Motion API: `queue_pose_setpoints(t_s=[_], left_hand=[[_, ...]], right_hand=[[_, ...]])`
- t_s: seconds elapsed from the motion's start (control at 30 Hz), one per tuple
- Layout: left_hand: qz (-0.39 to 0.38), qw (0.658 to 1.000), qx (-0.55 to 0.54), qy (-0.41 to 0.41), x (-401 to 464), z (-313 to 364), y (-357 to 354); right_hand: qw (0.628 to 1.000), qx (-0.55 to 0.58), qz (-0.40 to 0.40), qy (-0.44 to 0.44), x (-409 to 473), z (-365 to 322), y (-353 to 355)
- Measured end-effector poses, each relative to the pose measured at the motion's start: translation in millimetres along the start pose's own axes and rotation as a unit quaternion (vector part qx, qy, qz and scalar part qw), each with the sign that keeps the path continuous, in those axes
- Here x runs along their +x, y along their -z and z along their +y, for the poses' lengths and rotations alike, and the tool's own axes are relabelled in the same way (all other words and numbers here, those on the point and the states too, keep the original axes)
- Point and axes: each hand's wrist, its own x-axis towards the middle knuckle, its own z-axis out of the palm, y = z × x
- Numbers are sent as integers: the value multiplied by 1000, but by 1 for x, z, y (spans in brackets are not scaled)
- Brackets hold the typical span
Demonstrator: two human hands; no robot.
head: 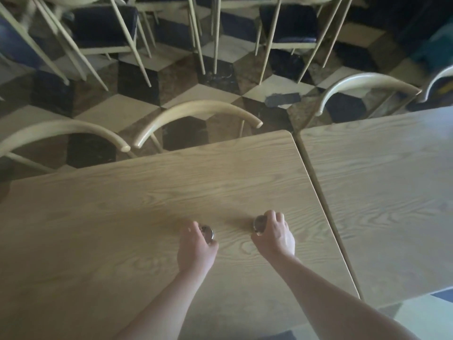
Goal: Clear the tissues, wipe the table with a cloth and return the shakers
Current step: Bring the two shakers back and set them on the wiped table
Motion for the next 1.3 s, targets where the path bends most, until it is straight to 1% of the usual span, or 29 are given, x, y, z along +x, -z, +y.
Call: queue_pose_setpoints(t_s=[0.1, 0.2, 0.33, 0.4, 0.47, 0.53, 0.63, 0.7, 0.8, 0.87, 1.0, 1.1, 1.3], left_hand=[[-33, 998, 27, -35, -5, 1, -1], [-56, 992, 64, -92, -18, 3, -7], [-109, 962, 136, -210, -46, -3, -27], [-153, 952, 122, -234, -66, -6, -42], [-171, 949, 89, -248, -88, -5, -55], [-179, 942, 86, -271, -109, 0, -65], [-196, 919, 144, -312, -135, 4, -86], [-220, 895, 180, -343, -156, 7, -96], [-250, 848, 245, -399, -196, 17, -105], [-255, 835, 262, -412, -212, 20, -109], [-264, 789, 301, -465, -258, 30, -126], [-267, 745, 329, -515, -285, 42, -136], [-264, 694, 345, -574, -339, 67, -165]], right_hand=[[1000, -2, -5, -8, -19, 14, -3], [999, 10, -1, -49, -54, 37, -11], [994, 42, 13, -100, -115, 79, -22], [991, 49, 26, -122, -144, 101, -28], [984, 68, 40, -161, -171, 121, -34], [971, 105, 62, -206, -195, 137, -40], [952, 148, 86, -253, -229, 161, -43], [945, 161, 93, -268, -252, 177, -47], [931, 198, 105, -288, -286, 201, -53], [920, 215, 113, -308, -298, 208, -56], [869, 296, 142, -370, -347, 231, -60], [825, 336, 166, -423, -381, 243, -67], [723, 395, 205, -528, -438, 267, -79]])
